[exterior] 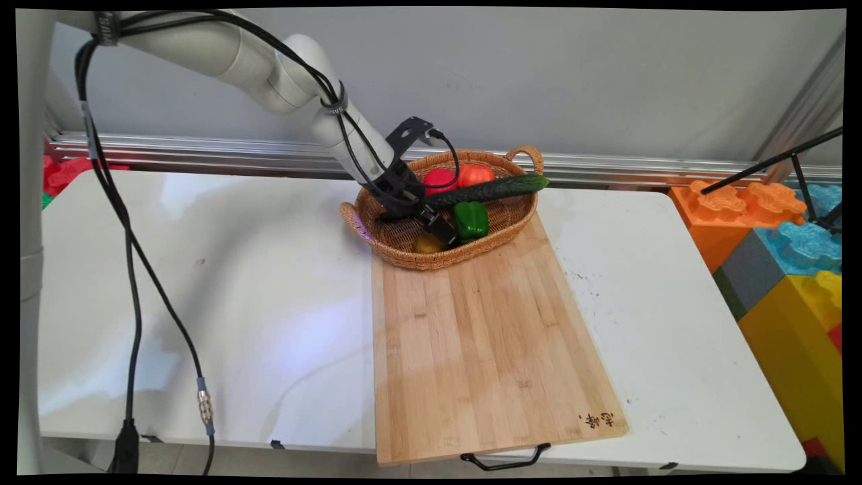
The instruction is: Pick up the potato from the vegetable basket, then place the picked object on the cutting board
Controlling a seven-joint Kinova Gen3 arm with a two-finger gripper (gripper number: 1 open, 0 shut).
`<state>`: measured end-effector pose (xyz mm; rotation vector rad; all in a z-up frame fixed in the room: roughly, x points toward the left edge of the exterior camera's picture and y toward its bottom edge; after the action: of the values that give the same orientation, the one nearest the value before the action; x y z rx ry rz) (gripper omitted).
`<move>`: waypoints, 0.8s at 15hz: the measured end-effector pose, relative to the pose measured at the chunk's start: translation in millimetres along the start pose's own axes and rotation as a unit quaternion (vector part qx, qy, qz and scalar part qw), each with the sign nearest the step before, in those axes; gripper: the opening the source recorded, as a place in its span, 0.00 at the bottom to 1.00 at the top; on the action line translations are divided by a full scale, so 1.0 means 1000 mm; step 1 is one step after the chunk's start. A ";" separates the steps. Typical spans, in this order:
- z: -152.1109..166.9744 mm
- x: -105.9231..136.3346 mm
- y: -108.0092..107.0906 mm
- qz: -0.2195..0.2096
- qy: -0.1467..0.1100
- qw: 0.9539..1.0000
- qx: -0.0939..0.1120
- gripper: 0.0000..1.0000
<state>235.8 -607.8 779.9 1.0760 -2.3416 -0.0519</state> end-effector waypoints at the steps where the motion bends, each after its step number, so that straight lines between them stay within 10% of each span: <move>1: 0.001 0.000 -0.002 -0.002 -0.001 1.000 0.000 0.00; 12: -0.016 0.002 -0.006 0.007 0.009 1.000 -0.009 0.00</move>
<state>247.1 -610.0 793.2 1.0468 -2.3277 -0.0588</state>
